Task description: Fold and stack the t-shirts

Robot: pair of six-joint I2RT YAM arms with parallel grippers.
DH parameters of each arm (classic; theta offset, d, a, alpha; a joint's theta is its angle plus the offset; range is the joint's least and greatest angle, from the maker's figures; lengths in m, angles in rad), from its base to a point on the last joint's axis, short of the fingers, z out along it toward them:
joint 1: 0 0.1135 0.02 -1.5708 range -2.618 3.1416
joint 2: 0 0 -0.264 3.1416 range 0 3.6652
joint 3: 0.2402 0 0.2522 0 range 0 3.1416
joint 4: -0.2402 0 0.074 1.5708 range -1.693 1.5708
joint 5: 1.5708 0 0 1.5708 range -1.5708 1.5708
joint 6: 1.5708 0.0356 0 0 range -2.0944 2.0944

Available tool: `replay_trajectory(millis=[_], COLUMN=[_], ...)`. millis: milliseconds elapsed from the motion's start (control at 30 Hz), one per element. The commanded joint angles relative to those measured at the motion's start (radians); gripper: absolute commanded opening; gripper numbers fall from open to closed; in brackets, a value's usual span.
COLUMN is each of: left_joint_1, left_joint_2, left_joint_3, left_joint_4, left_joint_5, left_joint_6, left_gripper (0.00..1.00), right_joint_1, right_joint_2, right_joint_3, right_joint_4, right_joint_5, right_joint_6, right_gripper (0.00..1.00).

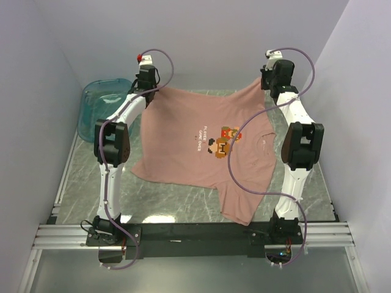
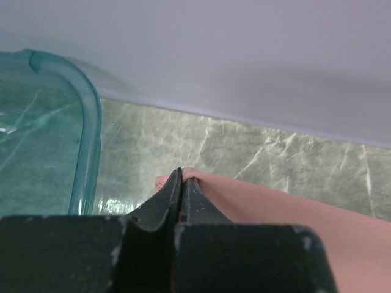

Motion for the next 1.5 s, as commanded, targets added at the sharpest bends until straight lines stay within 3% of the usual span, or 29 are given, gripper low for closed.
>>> replay_trajectory(millis=[0, 800, 1067, 1467], left_joint_1=[0.003, 0.004, 0.009, 0.011], left_joint_2=[0.029, 0.069, 0.033, 0.005], left_joint_3=[0.052, 0.067, -0.005, -0.052], left_joint_4=[0.026, 0.016, 0.044, 0.055], left_joint_5=[0.02, 0.058, 0.057, 0.049], left_joint_6=[0.017, 0.02, 0.034, 0.035], left_gripper=[0.0, 0.0, 0.0, 0.0], right_joint_1=[-0.002, -0.03, -0.034, -0.034], right_joint_2=[-0.085, -0.167, -0.193, -0.337], right_joint_3=[0.0, -0.15, -0.207, -0.394], right_joint_4=[0.053, 0.082, 0.09, 0.14], right_joint_5=[0.019, -0.059, -0.08, -0.185], right_joint_6=[0.014, 0.037, 0.029, 0.023], right_gripper=[0.0, 0.0, 0.0, 0.0])
